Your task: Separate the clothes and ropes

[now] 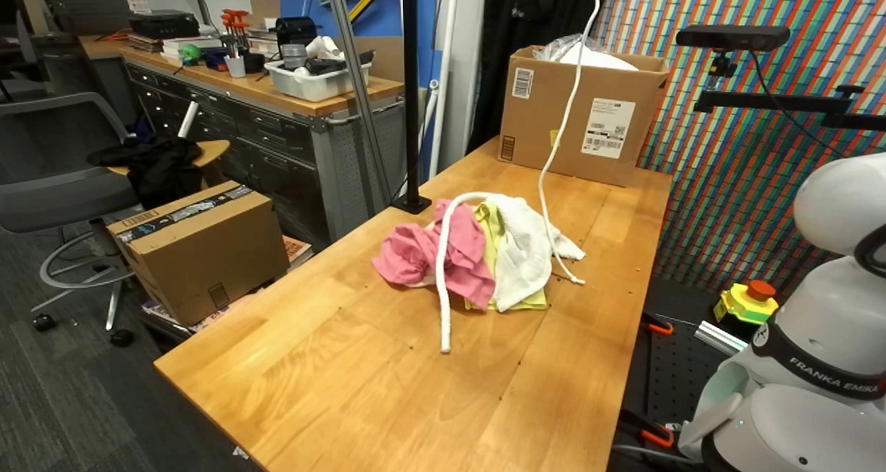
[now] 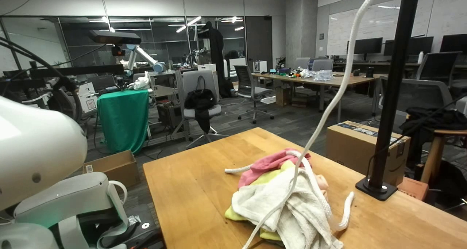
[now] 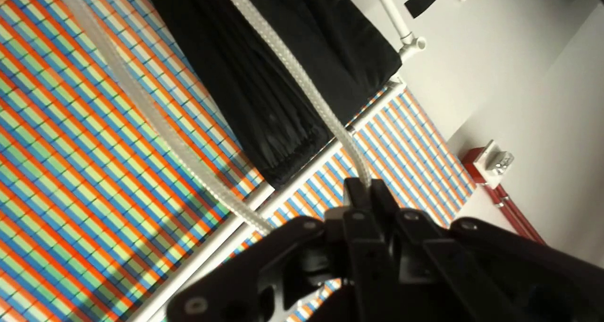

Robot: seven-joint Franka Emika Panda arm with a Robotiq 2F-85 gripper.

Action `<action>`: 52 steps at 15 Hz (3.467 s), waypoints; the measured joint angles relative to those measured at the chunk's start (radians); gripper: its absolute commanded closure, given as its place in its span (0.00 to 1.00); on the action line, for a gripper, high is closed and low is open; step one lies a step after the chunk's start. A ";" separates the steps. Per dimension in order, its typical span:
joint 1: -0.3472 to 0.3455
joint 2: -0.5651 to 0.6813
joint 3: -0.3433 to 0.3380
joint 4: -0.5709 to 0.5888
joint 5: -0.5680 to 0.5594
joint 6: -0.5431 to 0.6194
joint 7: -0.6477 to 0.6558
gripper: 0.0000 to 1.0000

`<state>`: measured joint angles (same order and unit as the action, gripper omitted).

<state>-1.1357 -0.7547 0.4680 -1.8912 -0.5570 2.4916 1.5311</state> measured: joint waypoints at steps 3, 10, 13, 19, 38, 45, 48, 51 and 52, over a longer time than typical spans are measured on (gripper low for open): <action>-0.039 0.020 0.013 0.003 -0.030 -0.020 0.030 0.92; 0.007 0.131 -0.024 0.018 -0.036 -0.038 0.033 0.92; 0.068 0.212 -0.084 0.031 -0.036 -0.039 0.033 0.92; 0.164 0.360 -0.224 0.080 -0.039 -0.041 0.033 0.92; 0.376 0.455 -0.560 0.280 -0.042 -0.141 0.040 0.92; 0.463 0.502 -0.592 0.305 -0.041 -0.152 0.040 0.92; 0.513 0.549 -0.608 0.316 -0.041 -0.157 0.040 0.92; 0.563 0.595 -0.636 0.333 -0.041 -0.167 0.040 0.92; 0.577 0.610 -0.648 0.341 -0.041 -0.172 0.040 0.92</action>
<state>-0.5583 -0.1449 -0.1801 -1.5506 -0.5979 2.3199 1.5708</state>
